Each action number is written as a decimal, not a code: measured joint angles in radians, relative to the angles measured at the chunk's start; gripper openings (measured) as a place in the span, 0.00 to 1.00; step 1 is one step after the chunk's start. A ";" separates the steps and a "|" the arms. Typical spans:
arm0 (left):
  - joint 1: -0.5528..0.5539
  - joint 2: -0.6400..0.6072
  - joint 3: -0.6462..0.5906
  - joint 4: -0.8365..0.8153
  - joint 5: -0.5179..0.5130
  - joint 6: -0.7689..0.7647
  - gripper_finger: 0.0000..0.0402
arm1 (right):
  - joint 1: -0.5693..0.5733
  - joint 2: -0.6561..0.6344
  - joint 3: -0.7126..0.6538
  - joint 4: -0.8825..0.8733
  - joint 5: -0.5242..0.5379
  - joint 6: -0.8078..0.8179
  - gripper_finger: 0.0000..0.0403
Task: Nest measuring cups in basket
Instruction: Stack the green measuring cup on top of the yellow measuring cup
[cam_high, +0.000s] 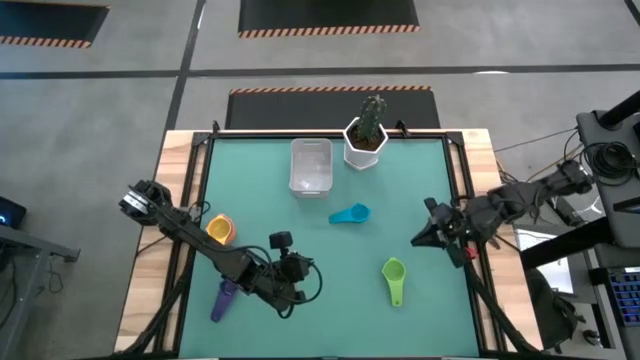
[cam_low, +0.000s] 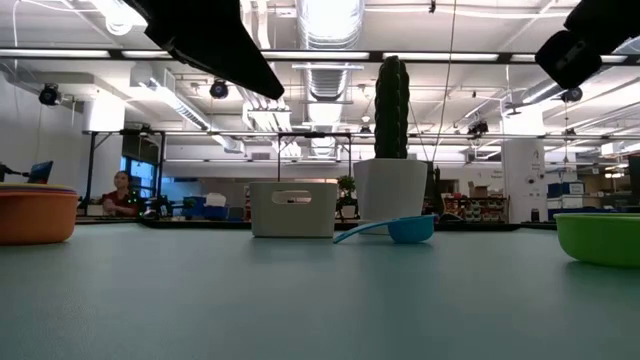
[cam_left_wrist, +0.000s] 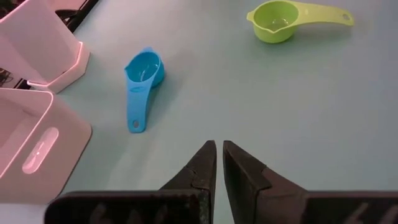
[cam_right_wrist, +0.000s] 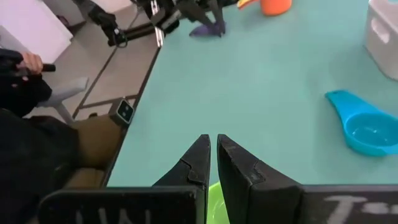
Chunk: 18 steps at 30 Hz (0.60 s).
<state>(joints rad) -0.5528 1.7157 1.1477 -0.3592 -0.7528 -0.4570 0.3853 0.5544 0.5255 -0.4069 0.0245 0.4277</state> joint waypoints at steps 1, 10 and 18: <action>0.000 0.000 0.000 0.000 0.000 0.000 0.03 | 0.011 0.016 0.000 0.003 0.006 0.009 0.04; 0.001 0.000 0.000 0.000 0.000 0.000 0.03 | 0.078 0.161 0.011 -0.016 0.006 0.100 0.04; 0.001 0.000 0.000 0.005 0.000 0.004 0.03 | 0.091 0.269 0.086 -0.157 0.005 0.202 0.04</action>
<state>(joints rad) -0.5514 1.7157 1.1473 -0.3546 -0.7525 -0.4534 0.4763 0.8237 0.6116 -0.5644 0.0290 0.6299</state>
